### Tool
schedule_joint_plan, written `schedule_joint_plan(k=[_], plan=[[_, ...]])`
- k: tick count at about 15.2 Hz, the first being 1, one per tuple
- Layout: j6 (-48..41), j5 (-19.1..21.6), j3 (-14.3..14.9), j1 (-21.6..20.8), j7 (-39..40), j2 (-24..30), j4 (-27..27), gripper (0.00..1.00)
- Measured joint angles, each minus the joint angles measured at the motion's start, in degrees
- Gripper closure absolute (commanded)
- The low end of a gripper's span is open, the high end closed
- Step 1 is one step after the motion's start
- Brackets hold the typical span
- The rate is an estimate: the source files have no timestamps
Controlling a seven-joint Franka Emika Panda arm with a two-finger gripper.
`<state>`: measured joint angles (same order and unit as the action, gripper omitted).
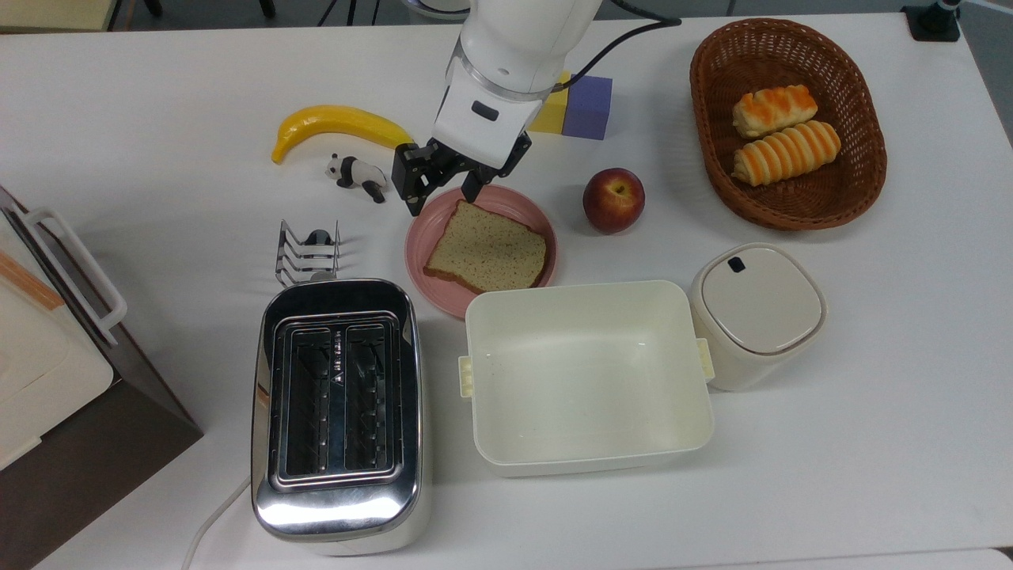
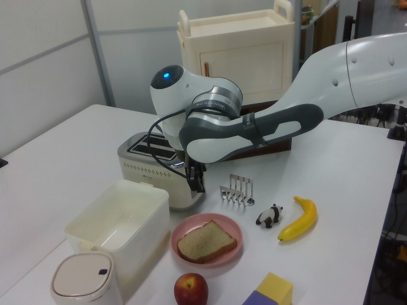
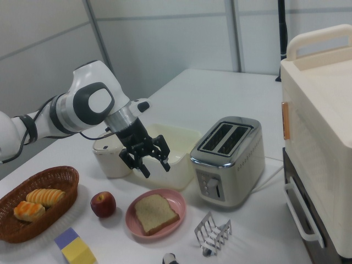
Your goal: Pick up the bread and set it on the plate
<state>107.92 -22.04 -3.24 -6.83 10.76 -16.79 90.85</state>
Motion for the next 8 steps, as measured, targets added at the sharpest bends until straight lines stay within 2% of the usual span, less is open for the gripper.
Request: schedule_joint_plan(k=[4,8], plan=[[0.00,0.00,0.21,0.14,-3.30,0.36,-0.76,0.00],[-0.57,0.83,0.63,1.28,-8.94,1.98,-5.04,0.00]])
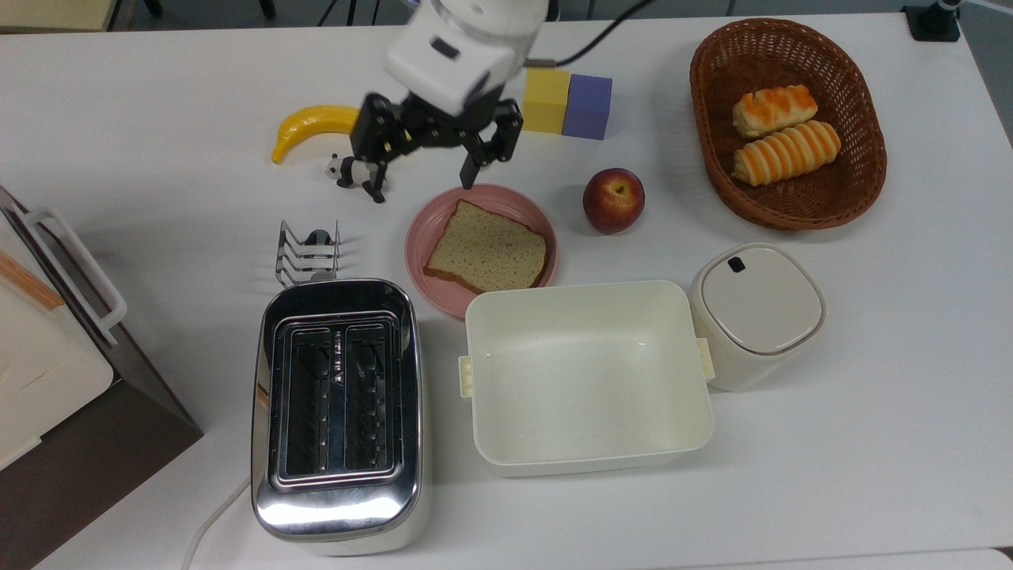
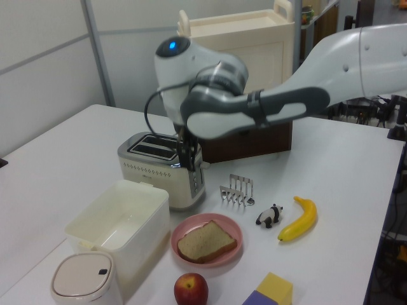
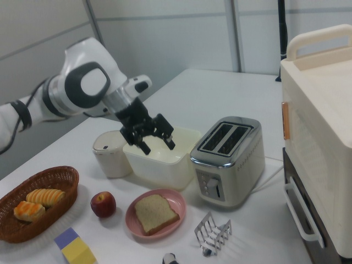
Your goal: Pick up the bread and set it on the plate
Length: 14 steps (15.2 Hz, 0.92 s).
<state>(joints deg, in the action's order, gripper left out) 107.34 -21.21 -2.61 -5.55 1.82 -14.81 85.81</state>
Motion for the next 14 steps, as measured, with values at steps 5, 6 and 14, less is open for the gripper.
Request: schedule_joint_plan(k=[5,6,14], plan=[[-7.93,11.40,2.37,2.18,-0.77,2.62,-6.81,0.00],[-9.60,14.98,3.87,2.46,-0.78,3.05,-8.02,0.00],[-16.22,23.22,8.03,3.22,-0.91,5.81,-9.68,0.00]])
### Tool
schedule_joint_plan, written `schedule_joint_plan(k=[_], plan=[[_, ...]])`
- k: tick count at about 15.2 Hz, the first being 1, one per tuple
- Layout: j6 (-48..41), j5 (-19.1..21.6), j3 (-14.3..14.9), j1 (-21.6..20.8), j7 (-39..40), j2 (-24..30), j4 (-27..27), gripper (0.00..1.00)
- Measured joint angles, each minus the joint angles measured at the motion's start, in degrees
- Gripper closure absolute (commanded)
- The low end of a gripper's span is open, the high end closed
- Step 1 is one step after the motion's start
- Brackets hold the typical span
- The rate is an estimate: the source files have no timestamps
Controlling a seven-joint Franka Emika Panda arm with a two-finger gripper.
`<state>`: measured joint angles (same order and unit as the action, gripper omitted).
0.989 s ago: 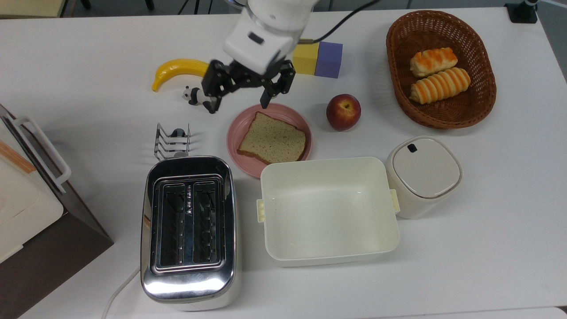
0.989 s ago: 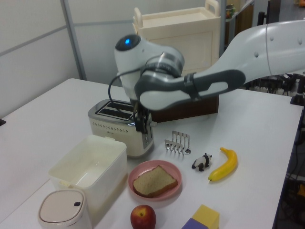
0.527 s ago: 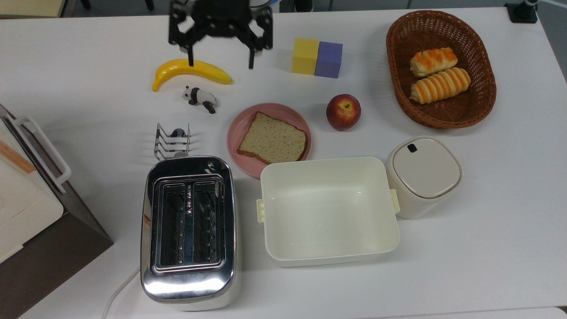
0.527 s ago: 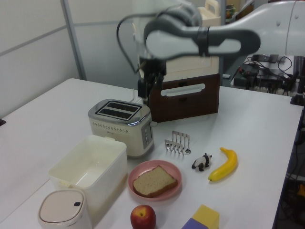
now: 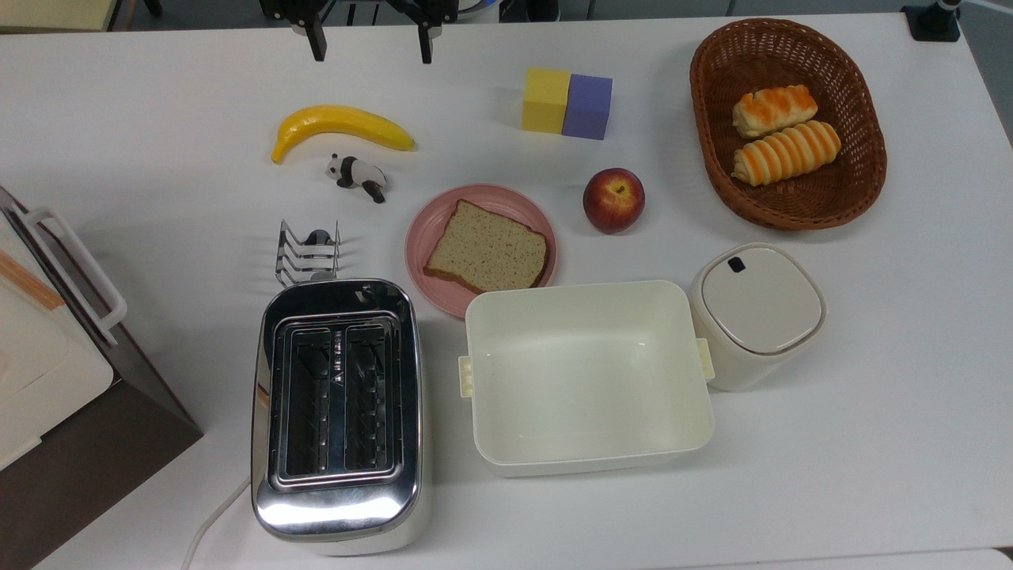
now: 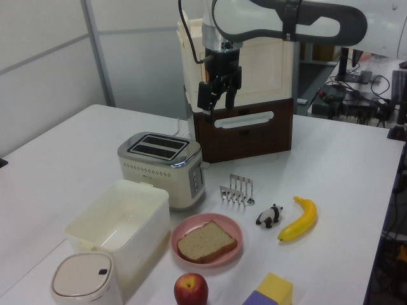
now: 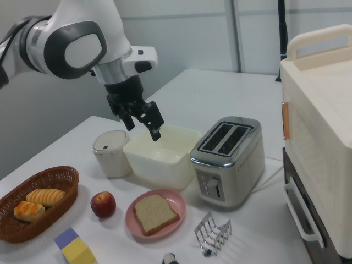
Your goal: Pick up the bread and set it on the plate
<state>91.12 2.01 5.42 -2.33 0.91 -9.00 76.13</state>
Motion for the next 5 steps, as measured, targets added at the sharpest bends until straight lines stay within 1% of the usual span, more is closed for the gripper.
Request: schedule_joint_plan(k=[5], plan=[[0.00,0.00,0.74,0.73,-0.11,0.00,0.05,0.00]])
